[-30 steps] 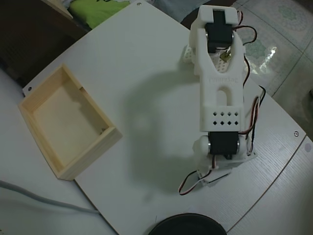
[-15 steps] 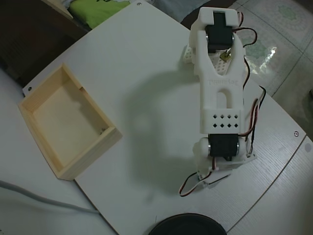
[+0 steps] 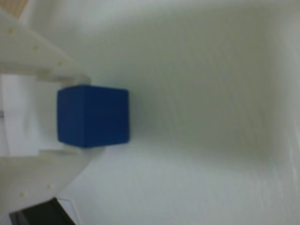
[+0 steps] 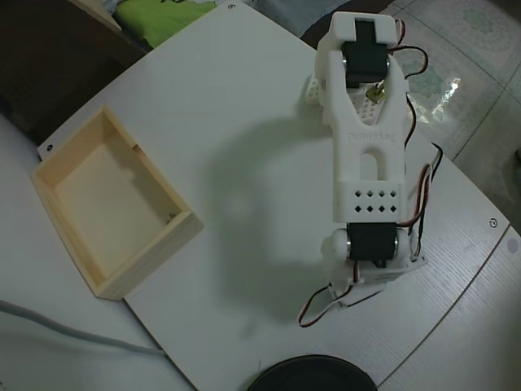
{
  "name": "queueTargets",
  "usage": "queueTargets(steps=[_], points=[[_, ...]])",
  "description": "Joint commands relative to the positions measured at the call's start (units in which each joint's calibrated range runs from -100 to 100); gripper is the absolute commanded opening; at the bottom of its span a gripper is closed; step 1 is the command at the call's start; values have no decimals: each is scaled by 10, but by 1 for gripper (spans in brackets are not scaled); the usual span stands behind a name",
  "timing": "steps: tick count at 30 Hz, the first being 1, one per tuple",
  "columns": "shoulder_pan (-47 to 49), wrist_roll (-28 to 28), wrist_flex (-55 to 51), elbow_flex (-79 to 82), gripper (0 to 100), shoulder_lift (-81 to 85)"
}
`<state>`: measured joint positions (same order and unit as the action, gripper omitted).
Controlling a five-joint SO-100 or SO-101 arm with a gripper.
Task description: Pick up the small blue cube and put it into the box
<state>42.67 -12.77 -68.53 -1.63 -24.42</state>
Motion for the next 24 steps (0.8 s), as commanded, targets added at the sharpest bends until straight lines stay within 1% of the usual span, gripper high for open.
queueTargets(steps=[1, 7, 11, 18, 24], points=[[-3, 2, 5, -9, 5, 4], [-4, 1, -4, -33, 5, 17], [-5, -1, -41, -87, 5, 17], [-11, -2, -128, -249, 6, 16], [-53, -3, -206, -386, 6, 15]])
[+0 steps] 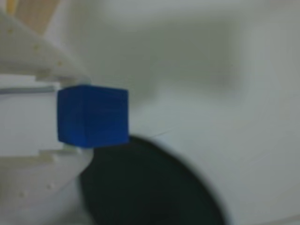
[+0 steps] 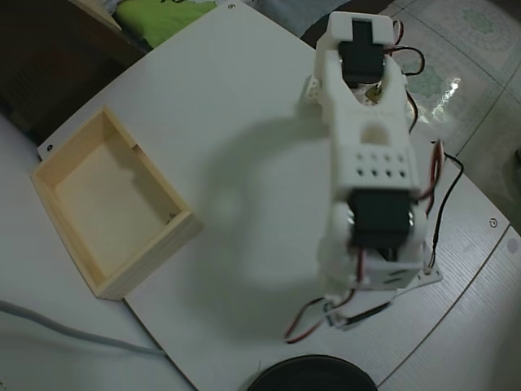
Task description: Pick up the small blue cube and put it into the box
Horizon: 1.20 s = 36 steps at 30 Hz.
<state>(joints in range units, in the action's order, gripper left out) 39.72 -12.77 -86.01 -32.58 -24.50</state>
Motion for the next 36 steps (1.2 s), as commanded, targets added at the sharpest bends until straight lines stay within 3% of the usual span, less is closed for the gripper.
queueTargets(steps=[1, 12, 25, 36], points=[[-33, -3, -43, -98, 6, 16], [-148, -17, -136, -279, 6, 18], [-334, -71, -129, -294, 6, 28], [-445, -73, -69, -287, 6, 2]])
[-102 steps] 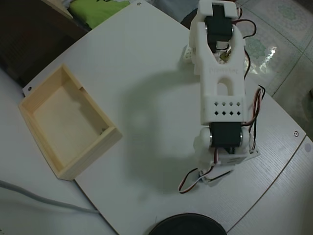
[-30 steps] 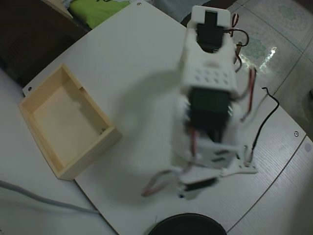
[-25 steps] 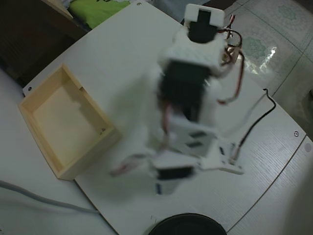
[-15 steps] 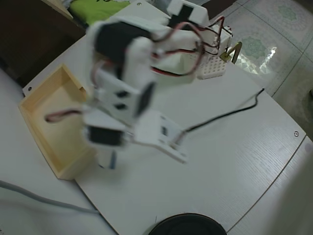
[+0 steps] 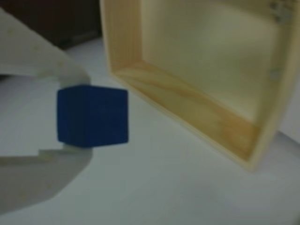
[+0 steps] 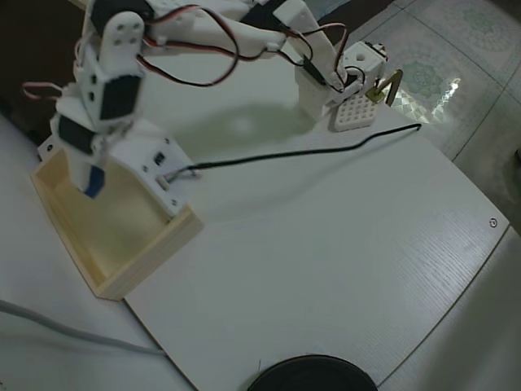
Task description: Pick up the small blue cube and put it into the box
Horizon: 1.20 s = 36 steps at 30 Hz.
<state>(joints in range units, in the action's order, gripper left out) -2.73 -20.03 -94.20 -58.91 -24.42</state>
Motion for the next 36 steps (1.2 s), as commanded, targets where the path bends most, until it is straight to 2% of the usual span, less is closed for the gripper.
queueTargets(steps=[1, 18, 24, 36], points=[[-27, -1, 15, -23, 6, -6], [-56, 0, 19, -30, 6, -121], [-56, 0, 19, -30, 19, -123], [-49, 5, -28, -113, 20, -111]])
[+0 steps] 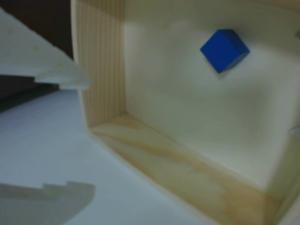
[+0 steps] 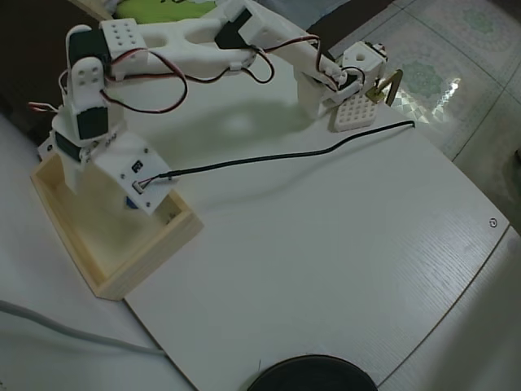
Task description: Pick up the small blue cube and put it into the box
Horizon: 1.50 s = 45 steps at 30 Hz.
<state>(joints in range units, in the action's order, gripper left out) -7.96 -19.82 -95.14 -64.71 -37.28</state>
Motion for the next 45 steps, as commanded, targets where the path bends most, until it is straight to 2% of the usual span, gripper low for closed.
queueTargets(steps=[1, 7, 13, 26, 32, 39, 45], points=[[4, 3, -28, -73, 20, 18], [0, 30, -46, -205, 20, 18], [-11, 32, -46, -264, 20, 19], [-11, 29, -46, -243, 20, 176], [-10, 28, -46, -79, 20, 282], [8, 29, -44, 249, 20, 427], [65, 31, -43, 491, 20, 539]])
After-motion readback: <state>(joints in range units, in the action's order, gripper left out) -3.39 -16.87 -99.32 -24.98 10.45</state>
